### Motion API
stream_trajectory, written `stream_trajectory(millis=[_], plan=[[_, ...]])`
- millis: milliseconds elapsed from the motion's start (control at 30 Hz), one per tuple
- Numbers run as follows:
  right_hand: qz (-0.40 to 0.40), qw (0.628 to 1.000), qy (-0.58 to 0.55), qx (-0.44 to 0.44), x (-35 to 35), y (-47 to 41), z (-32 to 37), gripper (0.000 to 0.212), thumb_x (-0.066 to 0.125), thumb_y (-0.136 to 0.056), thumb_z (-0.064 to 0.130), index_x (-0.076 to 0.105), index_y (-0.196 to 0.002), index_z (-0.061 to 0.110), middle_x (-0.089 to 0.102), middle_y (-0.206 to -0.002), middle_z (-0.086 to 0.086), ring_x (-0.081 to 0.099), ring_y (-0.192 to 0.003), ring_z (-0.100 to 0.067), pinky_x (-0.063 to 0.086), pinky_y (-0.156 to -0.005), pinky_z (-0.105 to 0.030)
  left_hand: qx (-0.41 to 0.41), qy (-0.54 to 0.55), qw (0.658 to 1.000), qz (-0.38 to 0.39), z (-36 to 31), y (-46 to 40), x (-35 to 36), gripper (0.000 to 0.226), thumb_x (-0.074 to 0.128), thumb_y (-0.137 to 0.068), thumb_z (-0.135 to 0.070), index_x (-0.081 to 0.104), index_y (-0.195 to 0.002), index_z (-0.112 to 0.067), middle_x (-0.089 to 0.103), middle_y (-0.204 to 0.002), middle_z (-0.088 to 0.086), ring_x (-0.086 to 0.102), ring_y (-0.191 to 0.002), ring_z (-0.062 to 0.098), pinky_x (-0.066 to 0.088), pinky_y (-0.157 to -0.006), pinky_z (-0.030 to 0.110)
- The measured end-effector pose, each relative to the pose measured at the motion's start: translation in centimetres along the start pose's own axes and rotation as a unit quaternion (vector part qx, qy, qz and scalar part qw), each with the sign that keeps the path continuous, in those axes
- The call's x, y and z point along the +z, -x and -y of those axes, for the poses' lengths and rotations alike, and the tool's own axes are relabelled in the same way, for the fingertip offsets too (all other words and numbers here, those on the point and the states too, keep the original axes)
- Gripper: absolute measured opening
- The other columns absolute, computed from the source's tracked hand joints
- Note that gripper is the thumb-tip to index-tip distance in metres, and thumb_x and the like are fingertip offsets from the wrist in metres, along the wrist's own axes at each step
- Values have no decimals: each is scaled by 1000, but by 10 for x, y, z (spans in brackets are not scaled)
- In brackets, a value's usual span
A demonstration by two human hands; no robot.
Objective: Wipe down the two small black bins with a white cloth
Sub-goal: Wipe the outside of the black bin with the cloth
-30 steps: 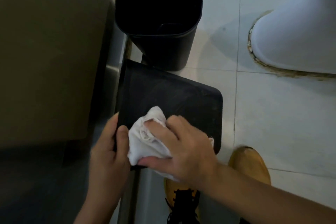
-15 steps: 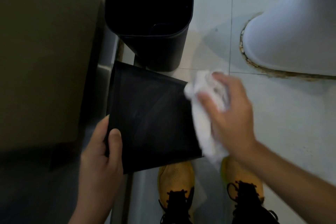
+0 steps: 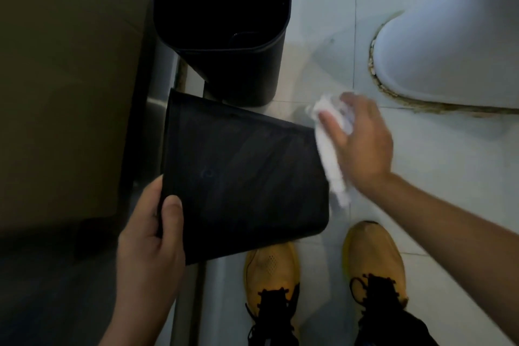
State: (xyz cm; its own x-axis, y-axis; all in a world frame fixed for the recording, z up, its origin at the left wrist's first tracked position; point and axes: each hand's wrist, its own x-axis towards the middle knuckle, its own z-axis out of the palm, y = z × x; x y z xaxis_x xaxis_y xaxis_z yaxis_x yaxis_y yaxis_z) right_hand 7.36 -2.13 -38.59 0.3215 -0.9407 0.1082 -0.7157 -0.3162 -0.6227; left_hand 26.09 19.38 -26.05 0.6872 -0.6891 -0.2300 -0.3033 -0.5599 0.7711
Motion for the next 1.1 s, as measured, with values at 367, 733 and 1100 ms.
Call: stream_trajectory(millis=[367,733,1100], plan=[[15,958,-124,-257,13,68,143,61,65,-86,58,61,-125,11,61,-94,-9,57,-79,-21,53,-65,-33,-13,14,1000,-14,12,-1,0,37,47,-94,-29,57,-129,-25,68,-109,-14,63,-99,0,51,-80,18],[10,1000,-11,3,-2,-6,26,51,49,-96,58,55,-128,19,59,-119,-4,60,-104,-25,49,-79,-35,21,9,1000,-13,8,2,1,46,38,-94,-44,55,-130,-23,62,-85,-11,62,-74,8,48,-57,16],[24,963,-102,-250,13,61,147,61,64,-86,60,68,-120,9,60,-94,-7,56,-79,-19,52,-64,-33,36,13,999,0,15,0,-2,39,42,-94,-36,57,-128,-25,67,-105,-18,64,-93,-1,52,-75,19]])
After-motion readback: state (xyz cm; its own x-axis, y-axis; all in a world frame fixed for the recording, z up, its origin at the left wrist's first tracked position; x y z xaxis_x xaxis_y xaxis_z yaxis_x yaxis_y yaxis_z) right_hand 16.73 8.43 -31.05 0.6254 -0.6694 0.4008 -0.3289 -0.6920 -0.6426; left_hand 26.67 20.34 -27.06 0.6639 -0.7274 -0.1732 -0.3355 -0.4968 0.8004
